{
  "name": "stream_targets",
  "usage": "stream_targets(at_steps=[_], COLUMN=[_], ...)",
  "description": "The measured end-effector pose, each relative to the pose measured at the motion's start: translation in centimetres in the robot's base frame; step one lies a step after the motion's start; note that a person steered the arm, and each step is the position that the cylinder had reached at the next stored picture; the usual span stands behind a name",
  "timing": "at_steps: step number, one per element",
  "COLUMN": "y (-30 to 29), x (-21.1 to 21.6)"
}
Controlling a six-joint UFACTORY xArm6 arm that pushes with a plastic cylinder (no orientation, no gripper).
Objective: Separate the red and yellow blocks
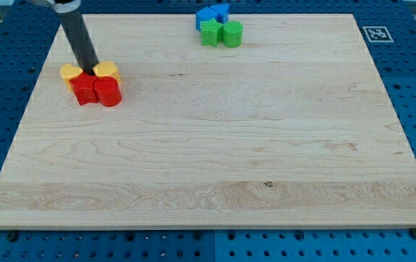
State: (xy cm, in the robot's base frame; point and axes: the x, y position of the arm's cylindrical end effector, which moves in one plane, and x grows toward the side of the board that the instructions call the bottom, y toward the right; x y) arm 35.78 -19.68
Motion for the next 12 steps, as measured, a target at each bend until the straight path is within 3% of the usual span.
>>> stream_targets(at_steps=[1, 3, 4, 5, 6, 8, 9, 11, 12], y=[-0.9, -9.1, -7.9, -0.8, 6.8, 13.4, 13.9, 5.6, 7.4], x=[-1.2, -2.2, 2.1, 5.3, 5.8, 10.1, 11.0, 7.0, 3.8])
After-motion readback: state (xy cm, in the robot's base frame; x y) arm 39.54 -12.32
